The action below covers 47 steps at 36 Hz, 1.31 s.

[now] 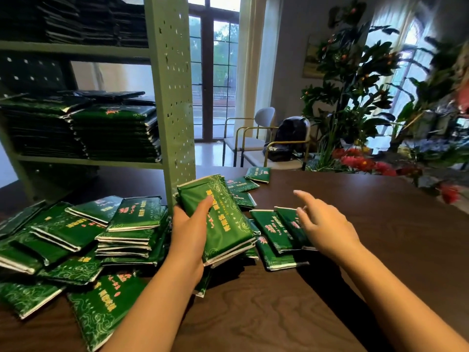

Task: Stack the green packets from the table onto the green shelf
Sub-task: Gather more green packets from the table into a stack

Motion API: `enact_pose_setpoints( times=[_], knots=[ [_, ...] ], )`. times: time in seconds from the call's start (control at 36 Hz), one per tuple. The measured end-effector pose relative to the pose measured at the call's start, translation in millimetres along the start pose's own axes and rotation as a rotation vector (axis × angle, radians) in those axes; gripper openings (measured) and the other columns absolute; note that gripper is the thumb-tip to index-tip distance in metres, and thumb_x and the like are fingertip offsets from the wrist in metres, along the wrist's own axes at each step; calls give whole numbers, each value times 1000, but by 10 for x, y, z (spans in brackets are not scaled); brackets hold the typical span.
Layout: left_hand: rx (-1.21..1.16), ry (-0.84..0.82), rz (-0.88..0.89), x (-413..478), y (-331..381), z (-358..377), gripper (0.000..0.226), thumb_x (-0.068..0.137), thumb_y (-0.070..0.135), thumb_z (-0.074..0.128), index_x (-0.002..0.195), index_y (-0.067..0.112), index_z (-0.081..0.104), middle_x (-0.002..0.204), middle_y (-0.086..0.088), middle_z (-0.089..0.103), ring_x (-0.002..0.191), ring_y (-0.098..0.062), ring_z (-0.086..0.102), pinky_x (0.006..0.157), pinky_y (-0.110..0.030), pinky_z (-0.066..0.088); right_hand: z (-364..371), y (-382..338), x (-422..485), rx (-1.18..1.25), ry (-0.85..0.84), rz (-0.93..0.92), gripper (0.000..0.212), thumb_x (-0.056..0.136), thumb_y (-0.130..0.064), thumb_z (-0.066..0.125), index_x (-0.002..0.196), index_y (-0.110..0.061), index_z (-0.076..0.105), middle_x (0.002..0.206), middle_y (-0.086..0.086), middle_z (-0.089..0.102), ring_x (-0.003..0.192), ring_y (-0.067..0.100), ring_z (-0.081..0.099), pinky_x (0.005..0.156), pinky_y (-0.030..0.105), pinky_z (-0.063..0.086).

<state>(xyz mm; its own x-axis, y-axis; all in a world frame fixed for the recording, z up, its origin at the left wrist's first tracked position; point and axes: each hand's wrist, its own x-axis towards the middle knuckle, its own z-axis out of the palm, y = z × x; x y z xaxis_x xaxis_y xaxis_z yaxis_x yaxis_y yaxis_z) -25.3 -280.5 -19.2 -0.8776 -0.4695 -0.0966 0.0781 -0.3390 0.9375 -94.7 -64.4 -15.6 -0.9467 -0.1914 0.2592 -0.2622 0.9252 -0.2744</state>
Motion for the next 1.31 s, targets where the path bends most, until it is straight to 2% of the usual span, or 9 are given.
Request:
enact_pose_setpoints(
  times=[0.22,0.44,0.58,0.81,0.92,1.0,1.11,1.25,1.31],
  knots=[
    [20,-100,10,-20,-11,19,45,87,32,69,129,24,55,117,-4,69,105,-27,67,93,-48,53,255,243,91,-95,-212,169,62,97,-55,30,150,-26,15,146,11,41,132,32,38,103,43,34],
    [59,-131,-34,-19,-81,29,54,76,39,76,125,22,59,118,-7,69,109,-31,64,93,-53,52,193,197,62,186,-158,110,88,78,-57,66,147,-21,24,137,12,45,125,31,44,101,41,40],
    [54,-128,-31,8,-91,14,37,87,30,68,122,20,61,113,-8,71,105,-31,66,91,-52,54,223,95,20,313,-41,106,81,78,-47,72,142,-18,32,128,10,45,115,26,50,93,35,42],
    [61,-141,-19,9,-106,1,42,84,35,71,123,24,59,116,-5,69,109,-31,64,95,-53,51,315,-114,24,405,-102,127,75,87,-39,65,146,-9,31,141,13,45,129,26,43,99,30,36],
    [60,-143,-21,-22,-95,19,57,78,41,74,129,24,55,120,-5,68,110,-31,64,96,-53,50,298,-151,21,511,-115,125,79,84,-36,70,146,-12,28,139,10,48,122,21,47,90,24,36],
    [58,-139,-17,-28,-90,32,43,85,33,71,125,24,58,115,-6,70,106,-30,66,94,-52,52,319,-187,-2,624,-124,94,83,81,-33,74,146,-18,26,141,7,45,120,19,48,92,23,36],
    [47,-132,-37,-52,-66,36,58,79,40,74,130,22,55,121,-6,67,110,-30,64,95,-53,51,288,-231,-23,778,-72,60,79,80,-19,76,142,-24,28,113,-2,57,83,5,56,66,15,45],
    [45,-103,-11,-63,-63,17,55,79,39,74,129,22,55,121,-6,67,109,-30,64,95,-52,52,110,-147,-11,864,187,49,76,78,-13,77,141,-19,36,102,-10,56,92,7,58,91,34,48],
    [63,-99,0,-79,-50,27,71,71,46,76,134,22,51,123,-6,66,110,-30,63,94,-52,52,14,-144,-39,1009,199,59,64,80,-10,74,135,-19,43,103,-8,59,83,-1,59,79,27,51]
  ],
)
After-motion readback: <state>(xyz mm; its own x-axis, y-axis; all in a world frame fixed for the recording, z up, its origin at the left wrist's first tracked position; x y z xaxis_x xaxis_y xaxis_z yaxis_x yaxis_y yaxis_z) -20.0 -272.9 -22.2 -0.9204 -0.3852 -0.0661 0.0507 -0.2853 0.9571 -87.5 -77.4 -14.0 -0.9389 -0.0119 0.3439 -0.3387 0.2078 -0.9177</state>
